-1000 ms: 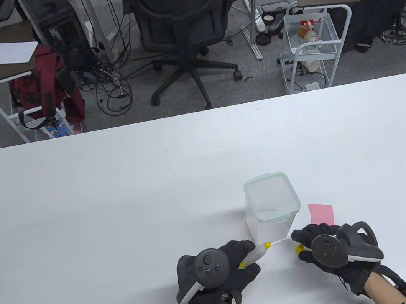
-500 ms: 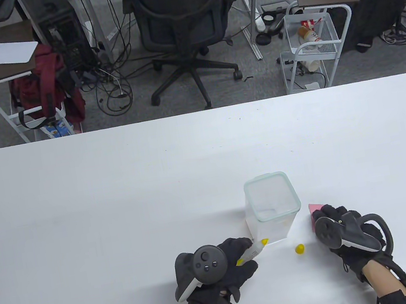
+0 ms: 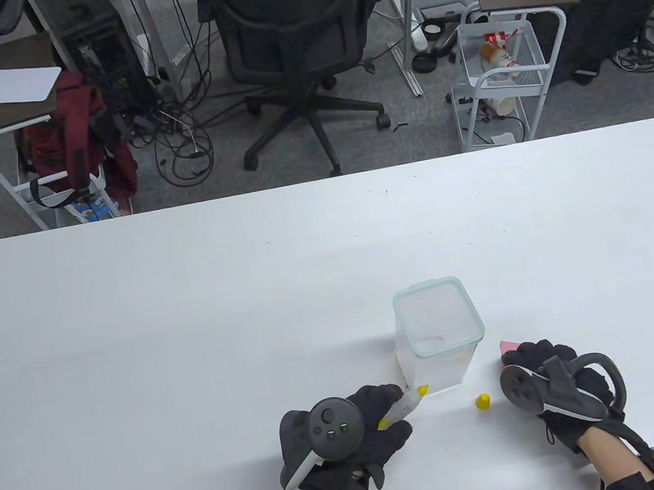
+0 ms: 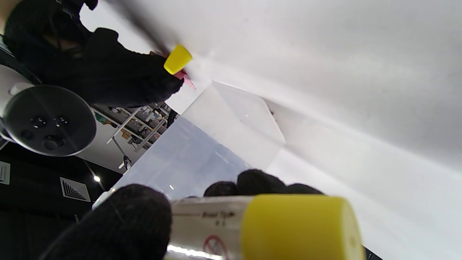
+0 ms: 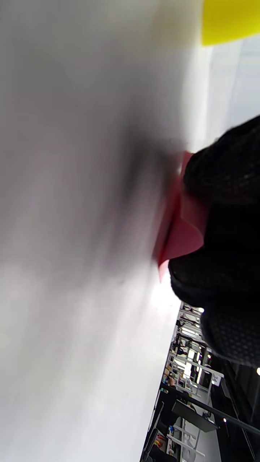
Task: Squeeze liquid glue on card and attach to container
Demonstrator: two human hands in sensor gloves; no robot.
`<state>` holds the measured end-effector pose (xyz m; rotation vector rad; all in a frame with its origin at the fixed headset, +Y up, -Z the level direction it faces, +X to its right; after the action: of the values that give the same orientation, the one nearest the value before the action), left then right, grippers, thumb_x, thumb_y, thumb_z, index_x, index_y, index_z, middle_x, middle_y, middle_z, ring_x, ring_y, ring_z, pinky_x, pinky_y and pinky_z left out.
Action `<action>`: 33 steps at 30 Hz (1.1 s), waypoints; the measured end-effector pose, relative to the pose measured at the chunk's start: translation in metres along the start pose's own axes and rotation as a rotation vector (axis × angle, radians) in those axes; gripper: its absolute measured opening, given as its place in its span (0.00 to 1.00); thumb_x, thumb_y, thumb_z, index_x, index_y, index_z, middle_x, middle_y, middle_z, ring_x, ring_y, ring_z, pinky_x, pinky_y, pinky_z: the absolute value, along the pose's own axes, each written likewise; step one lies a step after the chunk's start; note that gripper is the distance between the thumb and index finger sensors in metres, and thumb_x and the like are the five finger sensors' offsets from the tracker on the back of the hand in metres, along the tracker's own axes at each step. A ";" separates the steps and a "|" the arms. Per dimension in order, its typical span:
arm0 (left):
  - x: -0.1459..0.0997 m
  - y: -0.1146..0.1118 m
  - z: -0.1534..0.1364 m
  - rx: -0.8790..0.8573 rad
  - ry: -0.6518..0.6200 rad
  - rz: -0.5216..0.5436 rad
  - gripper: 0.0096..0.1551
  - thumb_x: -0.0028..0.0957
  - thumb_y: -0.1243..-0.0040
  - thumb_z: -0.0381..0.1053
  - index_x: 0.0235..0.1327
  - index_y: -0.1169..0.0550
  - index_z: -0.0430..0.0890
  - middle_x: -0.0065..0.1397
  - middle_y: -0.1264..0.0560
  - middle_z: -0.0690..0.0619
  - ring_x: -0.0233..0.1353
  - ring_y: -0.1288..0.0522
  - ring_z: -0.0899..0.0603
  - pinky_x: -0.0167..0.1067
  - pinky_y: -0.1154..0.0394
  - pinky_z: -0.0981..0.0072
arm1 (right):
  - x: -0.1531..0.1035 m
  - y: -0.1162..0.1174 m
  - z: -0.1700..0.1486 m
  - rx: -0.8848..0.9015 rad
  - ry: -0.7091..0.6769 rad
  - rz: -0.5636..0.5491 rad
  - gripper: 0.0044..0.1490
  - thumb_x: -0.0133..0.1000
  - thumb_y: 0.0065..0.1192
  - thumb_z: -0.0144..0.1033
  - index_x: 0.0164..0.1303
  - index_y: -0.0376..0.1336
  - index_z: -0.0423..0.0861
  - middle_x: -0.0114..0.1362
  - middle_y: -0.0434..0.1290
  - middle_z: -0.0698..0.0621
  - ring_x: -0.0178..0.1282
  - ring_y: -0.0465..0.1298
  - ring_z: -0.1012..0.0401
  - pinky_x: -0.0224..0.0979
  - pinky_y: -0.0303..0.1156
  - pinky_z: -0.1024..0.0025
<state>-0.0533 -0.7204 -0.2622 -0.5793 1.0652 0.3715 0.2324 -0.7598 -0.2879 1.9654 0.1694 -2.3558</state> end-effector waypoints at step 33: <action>-0.029 0.006 0.085 0.694 -0.141 0.140 0.33 0.43 0.35 0.61 0.65 0.23 0.58 0.64 0.20 0.57 0.57 0.19 0.48 0.60 0.23 0.59 | -0.050 -0.003 0.023 1.512 -0.005 0.188 0.24 0.62 0.60 0.44 0.62 0.69 0.43 0.64 0.77 0.44 0.51 0.83 0.53 0.52 0.80 0.63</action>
<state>-0.0095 -0.6638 -0.2072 0.1389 1.0203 0.1411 0.2184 -0.7610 -0.2350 2.0093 -2.2164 -2.4258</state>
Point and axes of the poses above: the tracker on the back of each hand, its own z axis roughly to the thumb side, its own x axis roughly from the wrist to the fingertips, y = z × x, the point moved 4 cm from there along x, roughly from the wrist to the fingertips
